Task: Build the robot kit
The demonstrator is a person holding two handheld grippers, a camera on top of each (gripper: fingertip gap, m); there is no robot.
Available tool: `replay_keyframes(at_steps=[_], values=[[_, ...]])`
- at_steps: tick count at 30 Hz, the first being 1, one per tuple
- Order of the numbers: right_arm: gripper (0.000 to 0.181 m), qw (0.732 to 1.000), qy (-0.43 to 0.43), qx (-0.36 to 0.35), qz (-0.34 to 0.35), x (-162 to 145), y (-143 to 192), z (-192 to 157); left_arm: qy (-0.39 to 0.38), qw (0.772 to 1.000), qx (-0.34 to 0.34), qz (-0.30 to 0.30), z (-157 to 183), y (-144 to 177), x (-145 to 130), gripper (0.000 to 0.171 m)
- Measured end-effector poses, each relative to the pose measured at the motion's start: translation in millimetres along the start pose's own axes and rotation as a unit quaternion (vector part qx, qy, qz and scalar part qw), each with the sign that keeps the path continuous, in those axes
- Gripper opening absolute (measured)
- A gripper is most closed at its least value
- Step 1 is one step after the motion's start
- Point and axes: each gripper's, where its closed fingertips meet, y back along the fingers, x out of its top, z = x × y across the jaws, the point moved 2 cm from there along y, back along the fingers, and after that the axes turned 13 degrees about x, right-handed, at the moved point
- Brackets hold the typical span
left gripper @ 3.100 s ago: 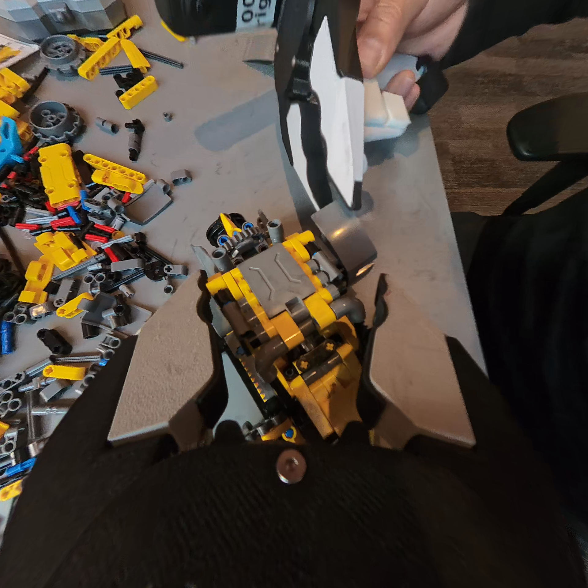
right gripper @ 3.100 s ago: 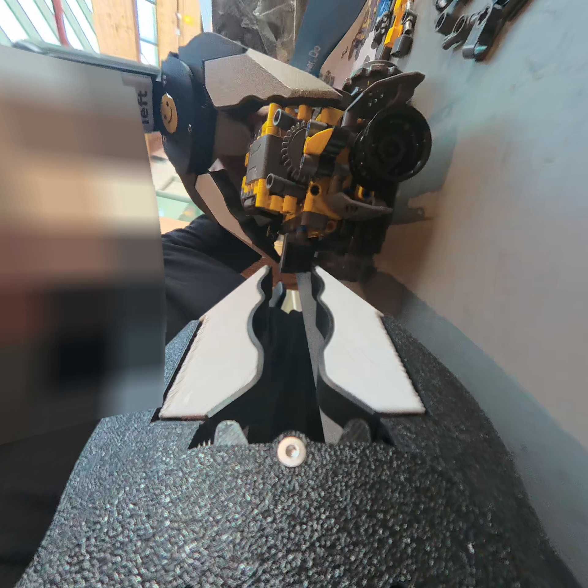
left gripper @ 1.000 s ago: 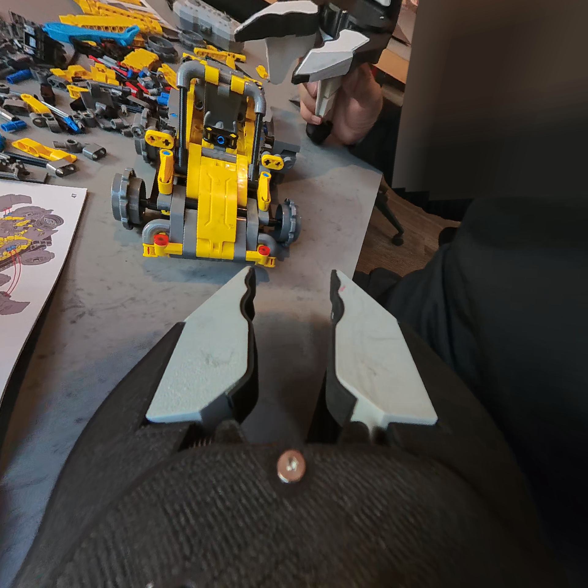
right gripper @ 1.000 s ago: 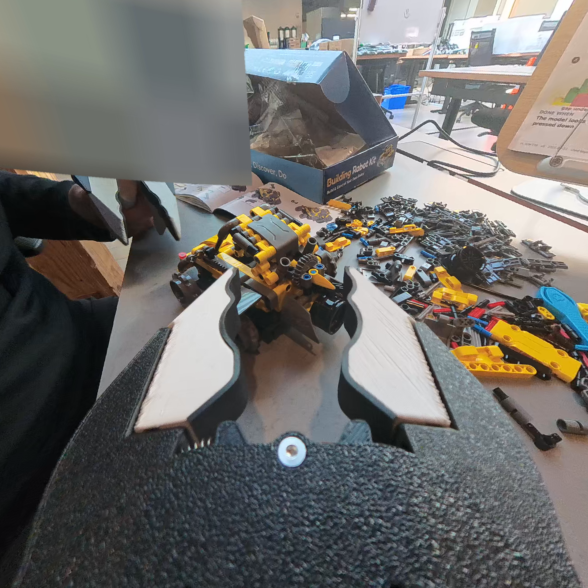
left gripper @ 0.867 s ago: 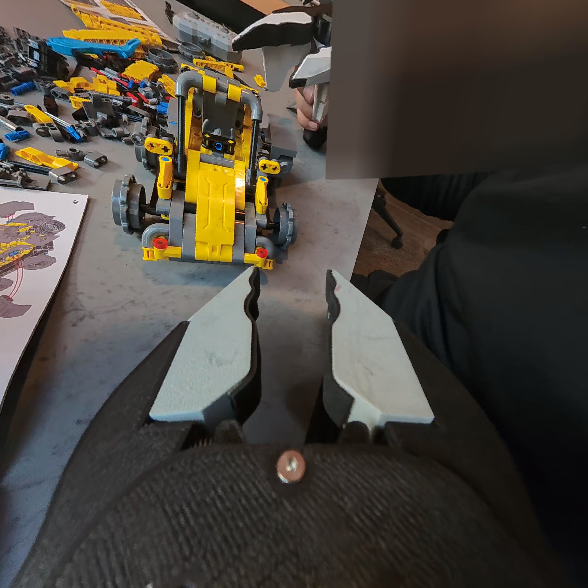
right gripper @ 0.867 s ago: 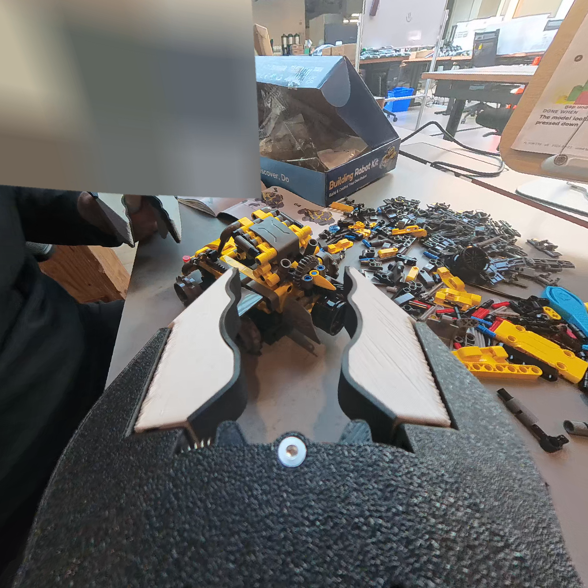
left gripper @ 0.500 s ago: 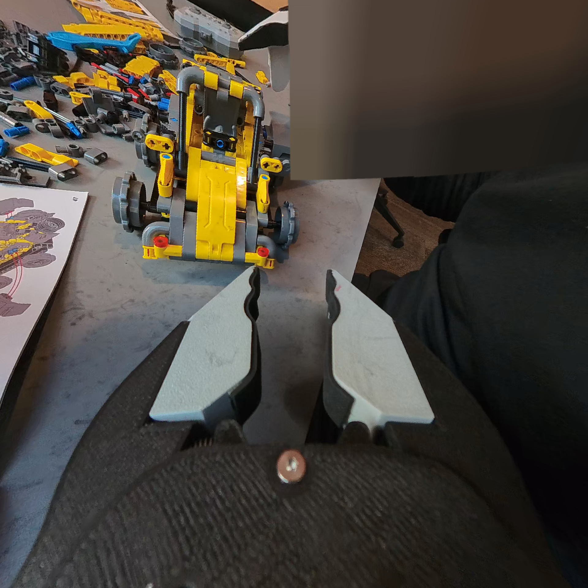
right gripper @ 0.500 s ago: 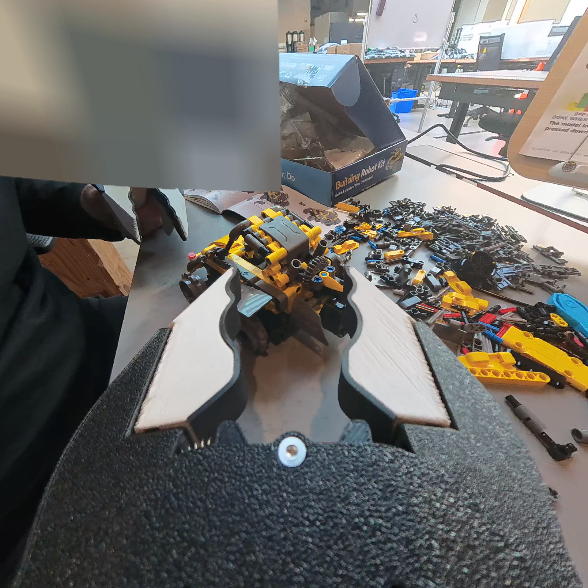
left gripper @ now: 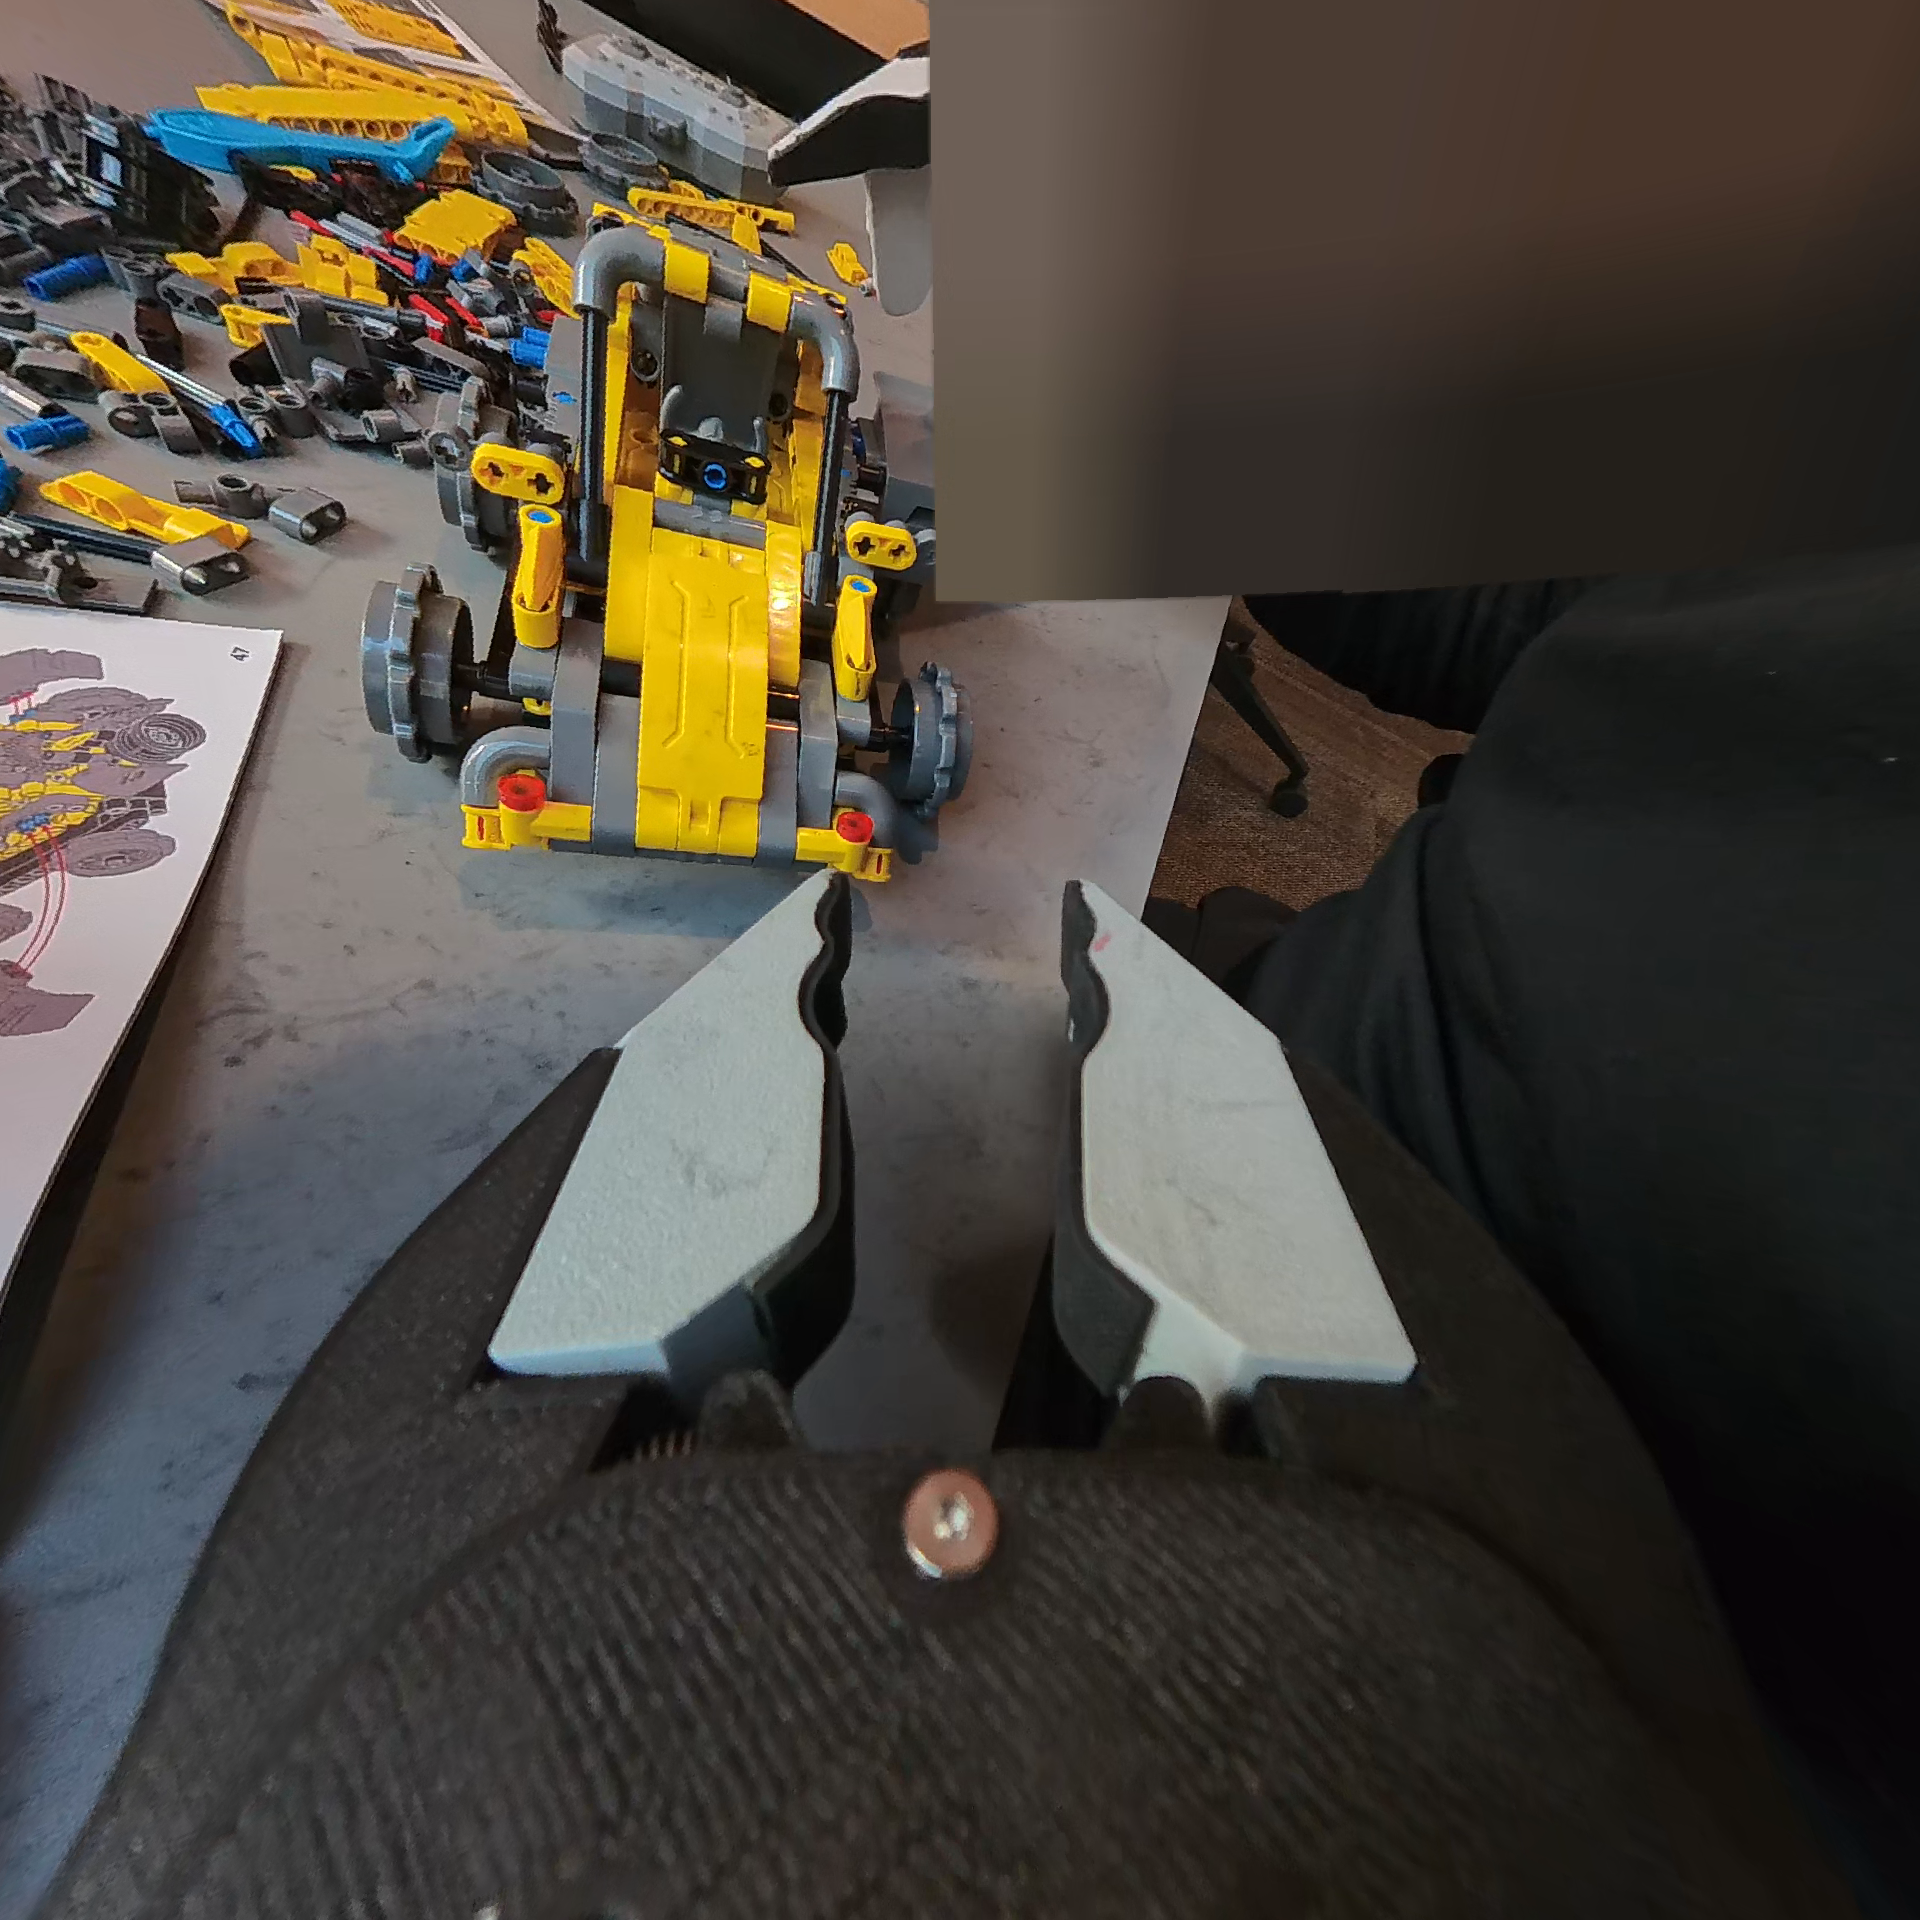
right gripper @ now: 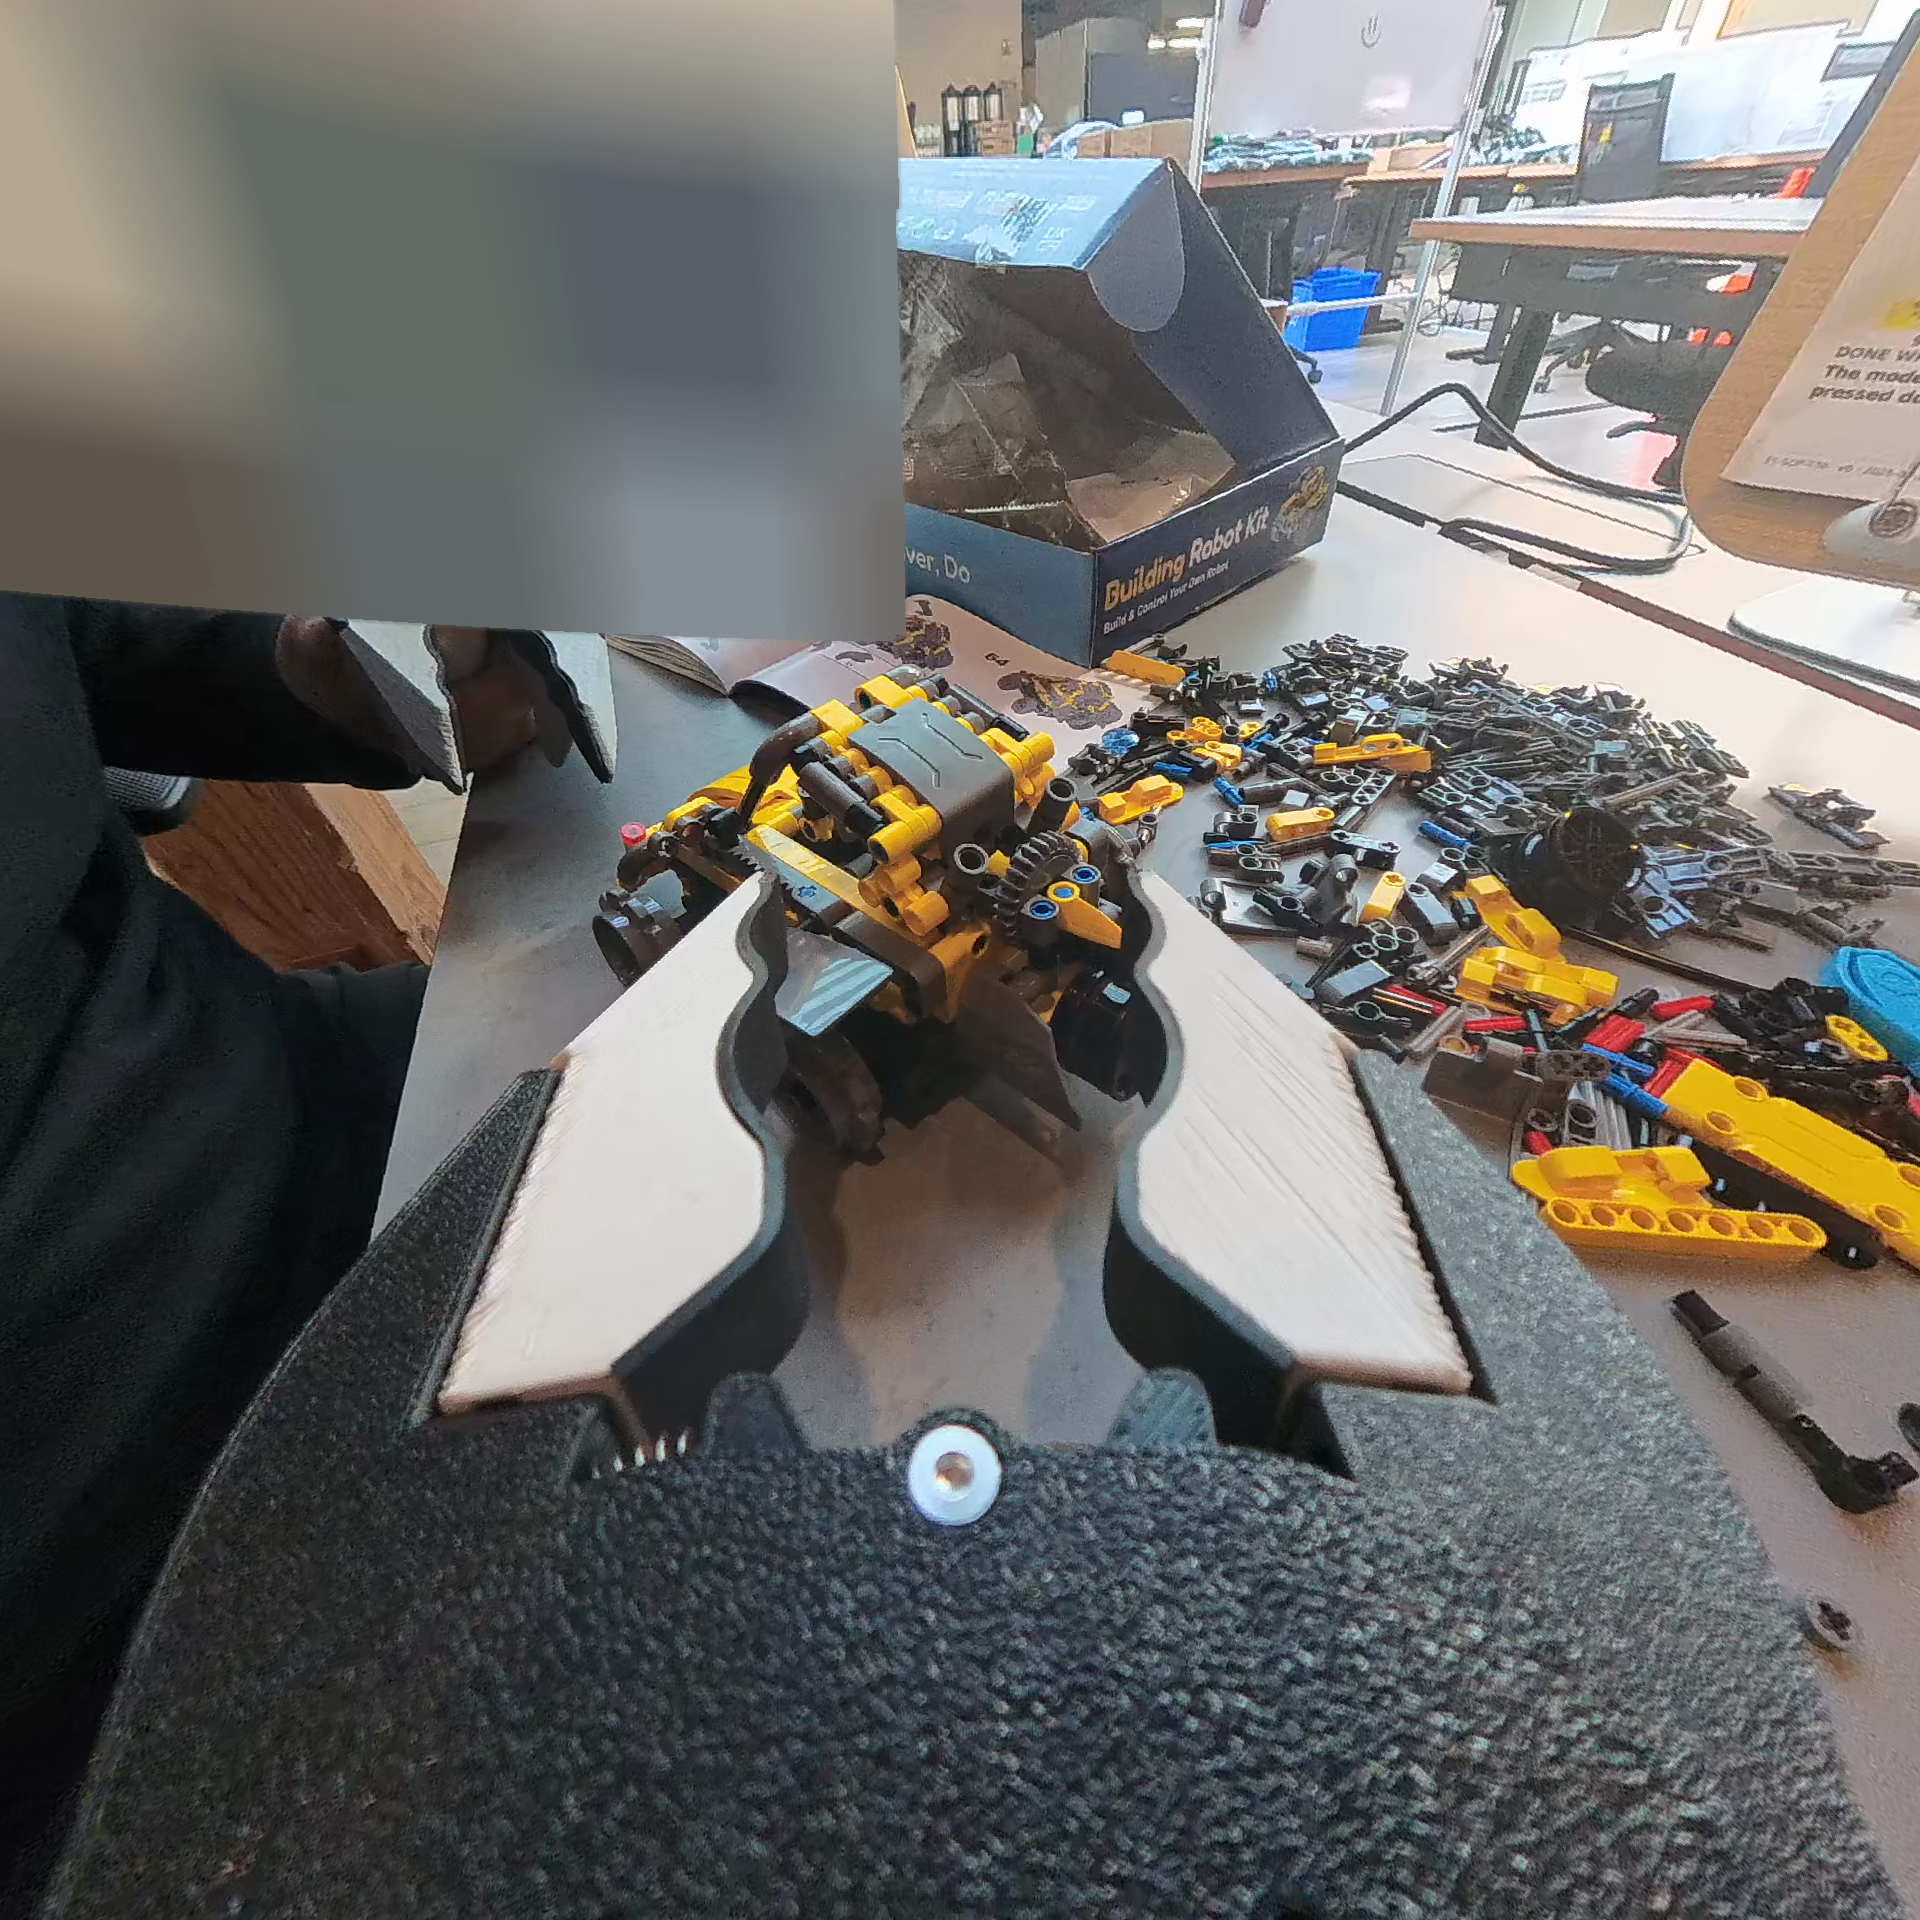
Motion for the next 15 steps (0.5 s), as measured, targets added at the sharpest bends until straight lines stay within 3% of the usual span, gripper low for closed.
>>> replay_keyframes(at_steps=[15], values=[[0.061, 1.000, 0.003, 0.002, -0.005, -1.0, -1.1, -1.2, 0.002, 1.000, -0.001, 0.001, 0.0, 0.0, 0.3, 0.036]])
